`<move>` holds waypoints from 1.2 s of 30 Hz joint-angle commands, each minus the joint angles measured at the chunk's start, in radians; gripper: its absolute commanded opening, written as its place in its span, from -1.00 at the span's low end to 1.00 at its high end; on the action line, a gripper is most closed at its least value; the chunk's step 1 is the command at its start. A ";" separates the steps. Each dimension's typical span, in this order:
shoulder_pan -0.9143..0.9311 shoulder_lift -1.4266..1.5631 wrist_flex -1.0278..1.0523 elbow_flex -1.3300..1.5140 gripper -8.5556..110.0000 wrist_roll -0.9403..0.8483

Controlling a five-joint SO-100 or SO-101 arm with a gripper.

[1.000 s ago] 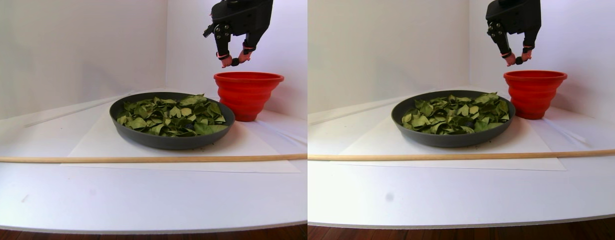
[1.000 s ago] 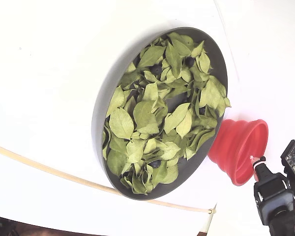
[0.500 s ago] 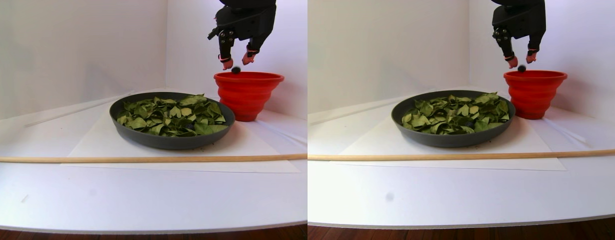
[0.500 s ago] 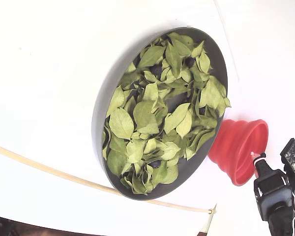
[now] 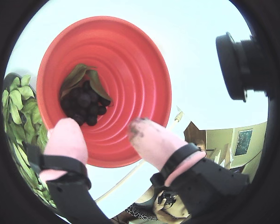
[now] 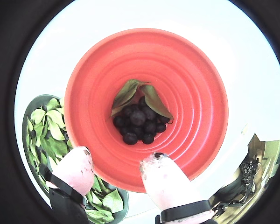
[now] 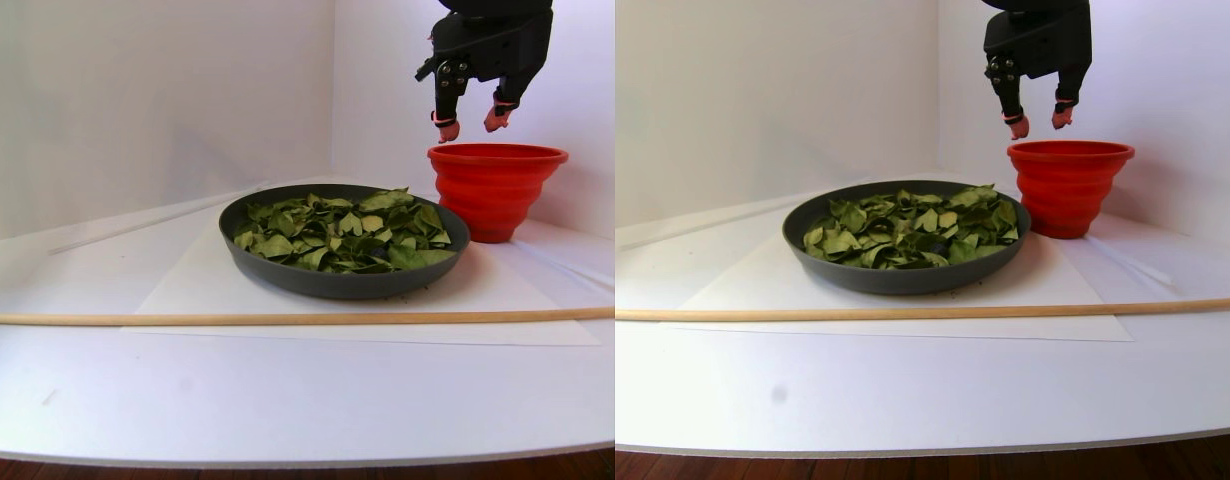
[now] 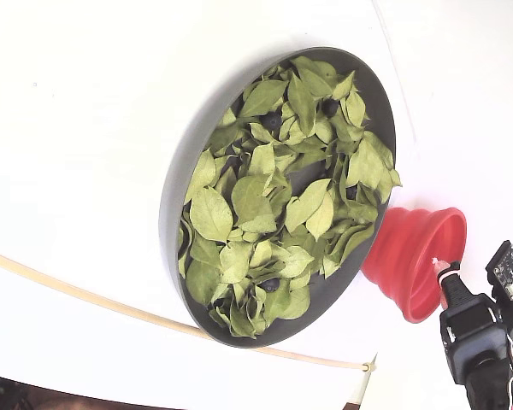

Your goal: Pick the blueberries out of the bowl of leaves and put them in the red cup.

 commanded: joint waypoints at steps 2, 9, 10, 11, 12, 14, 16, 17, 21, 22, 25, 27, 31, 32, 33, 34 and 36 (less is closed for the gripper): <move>-0.003 0.156 0.021 -0.003 -0.54 0.014; -0.031 0.224 0.051 0.057 -0.55 0.014; -0.032 0.230 0.058 0.061 -0.55 0.014; -0.035 0.235 0.064 0.066 -0.55 0.014; -0.037 0.239 0.071 0.069 -0.55 0.015; -0.041 0.241 0.074 0.078 -0.56 0.017; -0.043 0.239 0.075 0.092 -0.56 0.017; -0.044 0.242 0.077 0.101 -0.56 0.018; -0.064 0.256 0.095 0.126 -0.56 0.023; -0.069 0.268 0.107 0.132 -0.56 0.025; -0.083 0.288 0.130 0.143 -0.56 0.038; -0.087 0.296 0.147 0.147 -0.57 0.040; -0.098 0.290 0.149 0.161 -0.57 0.041; -0.100 0.288 0.149 0.166 -0.57 0.040; -0.103 0.285 0.149 0.170 -0.57 0.040; -0.106 0.284 0.149 0.173 -0.57 0.041; -0.110 0.282 0.152 0.189 -0.57 0.044</move>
